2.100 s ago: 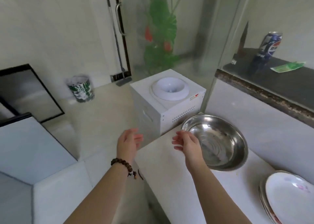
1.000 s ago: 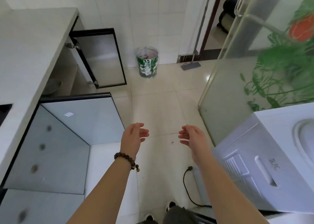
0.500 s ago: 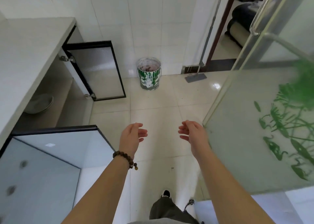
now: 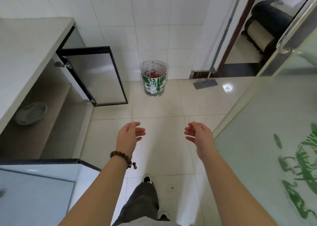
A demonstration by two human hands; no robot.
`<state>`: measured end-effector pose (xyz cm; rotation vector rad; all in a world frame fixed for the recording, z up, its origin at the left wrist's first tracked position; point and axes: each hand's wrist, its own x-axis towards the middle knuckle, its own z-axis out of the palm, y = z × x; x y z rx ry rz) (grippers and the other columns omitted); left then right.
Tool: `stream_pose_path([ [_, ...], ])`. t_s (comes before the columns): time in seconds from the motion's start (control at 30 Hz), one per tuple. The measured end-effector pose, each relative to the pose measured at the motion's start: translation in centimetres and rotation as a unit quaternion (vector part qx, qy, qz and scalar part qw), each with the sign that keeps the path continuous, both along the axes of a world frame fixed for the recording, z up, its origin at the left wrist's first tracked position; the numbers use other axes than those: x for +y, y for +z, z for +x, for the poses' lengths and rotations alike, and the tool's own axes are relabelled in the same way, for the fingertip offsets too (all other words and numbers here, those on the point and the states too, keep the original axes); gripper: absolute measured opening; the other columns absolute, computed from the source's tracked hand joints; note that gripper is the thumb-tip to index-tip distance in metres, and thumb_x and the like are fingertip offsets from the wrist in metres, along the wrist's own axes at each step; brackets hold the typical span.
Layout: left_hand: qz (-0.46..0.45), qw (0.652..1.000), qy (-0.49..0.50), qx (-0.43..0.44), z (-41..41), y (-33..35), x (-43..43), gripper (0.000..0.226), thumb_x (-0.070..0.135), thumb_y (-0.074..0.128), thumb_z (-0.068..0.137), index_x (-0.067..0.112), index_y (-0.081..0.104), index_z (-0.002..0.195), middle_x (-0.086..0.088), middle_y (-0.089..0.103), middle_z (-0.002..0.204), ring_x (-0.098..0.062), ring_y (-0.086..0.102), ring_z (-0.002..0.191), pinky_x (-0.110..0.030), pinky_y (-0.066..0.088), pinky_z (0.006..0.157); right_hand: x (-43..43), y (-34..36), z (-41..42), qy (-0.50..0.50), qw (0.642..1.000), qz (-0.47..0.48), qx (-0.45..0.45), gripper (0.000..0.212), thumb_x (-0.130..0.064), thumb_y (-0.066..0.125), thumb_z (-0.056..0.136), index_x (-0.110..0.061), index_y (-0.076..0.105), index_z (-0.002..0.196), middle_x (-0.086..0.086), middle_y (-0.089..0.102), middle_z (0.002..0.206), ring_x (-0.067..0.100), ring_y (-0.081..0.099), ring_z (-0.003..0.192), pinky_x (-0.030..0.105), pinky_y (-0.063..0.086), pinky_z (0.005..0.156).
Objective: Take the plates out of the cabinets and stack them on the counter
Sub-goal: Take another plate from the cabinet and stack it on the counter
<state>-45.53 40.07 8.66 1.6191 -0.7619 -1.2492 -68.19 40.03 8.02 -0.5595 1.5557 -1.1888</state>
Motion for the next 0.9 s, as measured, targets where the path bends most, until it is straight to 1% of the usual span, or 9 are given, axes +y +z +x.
stream_pose_path([
  [0.2,-0.003,1.000,0.017,0.003,0.3,-1.1,-7.3,0.027,0.023,0.040,0.098,0.013,0.064,0.098,-0.010,0.073,0.085,-0.019,0.070,0.079,-0.033,0.056,0.076,-8.3,-0.6,1.0,0.027,1.000,-0.001,0.006,0.017,-0.014,0.049,0.093,-0.007,0.064,0.088,0.008,0.065,0.078,0.017,0.063,0.067,0.033,0.053,0.067],
  [0.4,0.001,0.997,0.071,0.032,2.0,-2.0,-16.4,0.026,0.023,0.040,0.098,0.013,0.064,0.097,-0.010,0.072,0.086,-0.021,0.070,0.082,-0.033,0.055,0.077,-19.4,0.0,4.0,0.112,0.992,-0.007,0.055,0.020,-0.014,0.046,0.095,-0.007,0.063,0.090,0.010,0.065,0.081,0.019,0.063,0.071,0.034,0.054,0.069],
  [0.5,0.000,0.995,0.089,0.032,3.5,-1.6,-20.6,0.026,0.024,0.039,0.099,0.015,0.064,0.097,-0.008,0.073,0.085,-0.020,0.070,0.083,-0.032,0.055,0.077,-25.1,1.1,6.0,0.149,0.986,-0.014,0.080,0.020,-0.017,0.046,0.096,-0.009,0.064,0.091,0.011,0.066,0.083,0.019,0.064,0.072,0.036,0.056,0.072],
  [0.6,-0.005,0.992,0.120,0.024,5.4,-0.8,-24.5,0.026,0.025,0.038,0.100,0.017,0.063,0.097,-0.007,0.072,0.086,-0.020,0.070,0.085,-0.031,0.056,0.077,-29.7,1.9,8.4,0.176,0.981,-0.031,0.072,0.020,-0.018,0.048,0.096,-0.009,0.064,0.091,0.011,0.068,0.084,0.019,0.065,0.072,0.038,0.057,0.074],
  [0.7,-0.009,0.988,0.149,0.022,7.2,-0.1,-27.1,0.028,0.027,0.038,0.100,0.019,0.064,0.094,-0.007,0.072,0.086,-0.020,0.070,0.084,-0.033,0.056,0.078,-32.9,2.3,10.7,0.205,0.977,-0.034,0.057,0.020,-0.019,0.048,0.096,-0.007,0.065,0.093,0.009,0.068,0.082,0.019,0.065,0.072,0.037,0.057,0.072],
  [0.9,0.005,0.974,0.227,0.025,10.8,-0.8,-30.1,0.029,0.026,0.037,0.101,0.015,0.063,0.100,-0.008,0.071,0.087,-0.020,0.069,0.083,-0.033,0.056,0.078,-39.7,1.7,15.4,0.273,0.961,-0.019,0.032,0.018,-0.015,0.050,0.094,-0.005,0.065,0.094,0.010,0.066,0.082,0.019,0.064,0.072,0.033,0.054,0.068],
])
